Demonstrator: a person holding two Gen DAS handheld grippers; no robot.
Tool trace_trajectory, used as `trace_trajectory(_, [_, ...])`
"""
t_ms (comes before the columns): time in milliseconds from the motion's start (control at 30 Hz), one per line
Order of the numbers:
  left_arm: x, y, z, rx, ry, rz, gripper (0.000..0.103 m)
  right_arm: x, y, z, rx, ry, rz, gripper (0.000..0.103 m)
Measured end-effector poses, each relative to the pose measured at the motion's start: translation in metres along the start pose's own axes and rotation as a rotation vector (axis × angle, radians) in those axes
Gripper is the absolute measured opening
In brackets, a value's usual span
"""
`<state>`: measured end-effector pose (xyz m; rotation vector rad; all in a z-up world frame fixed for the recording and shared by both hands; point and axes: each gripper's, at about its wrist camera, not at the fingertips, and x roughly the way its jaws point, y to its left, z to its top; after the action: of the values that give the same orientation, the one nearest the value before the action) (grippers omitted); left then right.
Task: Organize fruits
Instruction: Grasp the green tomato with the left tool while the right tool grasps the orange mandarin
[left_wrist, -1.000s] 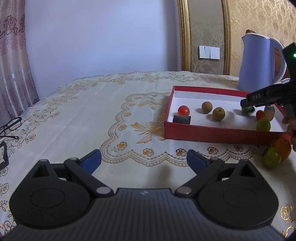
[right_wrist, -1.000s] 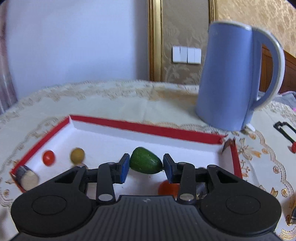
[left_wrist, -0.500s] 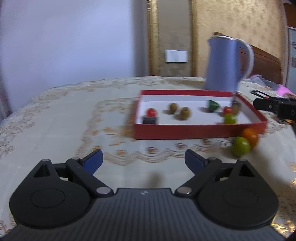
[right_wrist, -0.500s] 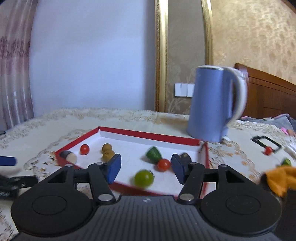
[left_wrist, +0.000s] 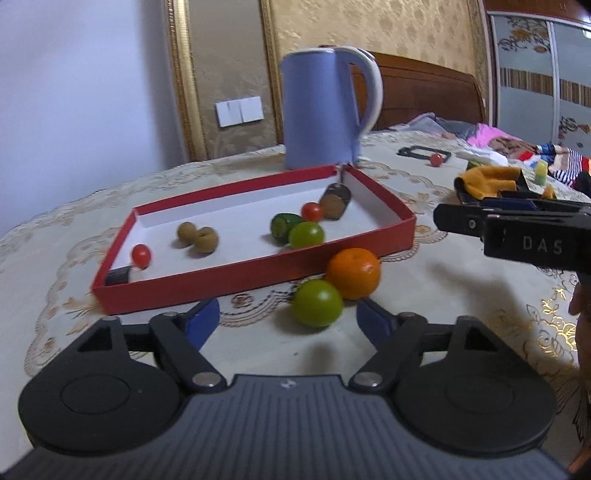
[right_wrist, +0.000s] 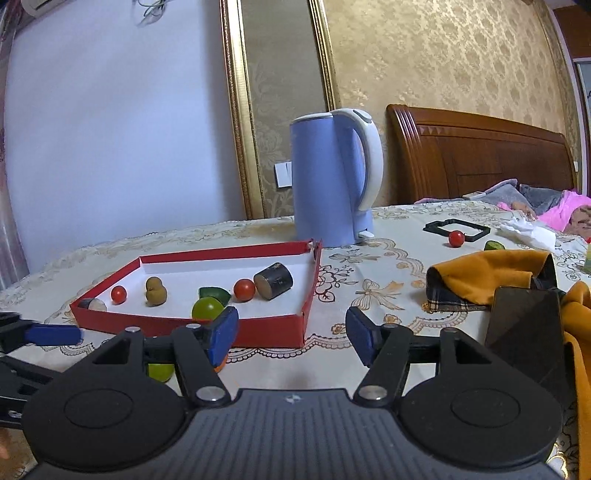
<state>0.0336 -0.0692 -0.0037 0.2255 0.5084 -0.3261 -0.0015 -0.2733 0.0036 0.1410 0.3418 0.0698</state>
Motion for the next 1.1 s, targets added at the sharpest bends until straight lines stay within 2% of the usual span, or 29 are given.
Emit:
trace_trajectory(167, [0.018,-0.004,0.007,-0.01,0.043,-0.045,0.065,0.0,-0.005,-0.002,0.02,-0.007,0.014,0.064])
trace_trajectory(267, [0.025,-0.003,0.009,-0.022,0.068,-0.078,0.052,0.0,-0.008,-0.002,0.031,-0.007,0.017,0.064])
trace_trajectory(333, [0.03,-0.003,0.01,-0.028,0.091,-0.093,0.036,0.0,-0.008,-0.002,0.027,-0.004,0.018,0.064])
trace_trajectory(400, [0.033,-0.002,0.008,-0.047,0.109,-0.11,0.033,0.0,-0.007,-0.003,0.021,-0.004,0.017,0.064])
trace_trajectory(633, [0.026,0.004,0.005,-0.073,0.092,-0.106,0.031,0.0,-0.001,-0.003,-0.016,0.0,0.008,0.064])
trace_trajectory(867, [0.003,0.026,0.0,-0.089,0.034,0.004,0.031,0.017,0.019,-0.005,-0.096,0.11,0.065,0.064])
trace_trajectory(1033, [-0.005,0.055,-0.003,-0.158,0.043,0.097,0.031,0.04,0.045,-0.007,-0.158,0.218,0.136,0.064])
trace_trajectory(1100, [-0.007,0.067,-0.005,-0.186,0.051,0.127,0.032,0.051,0.057,-0.008,-0.194,0.247,0.125,0.064])
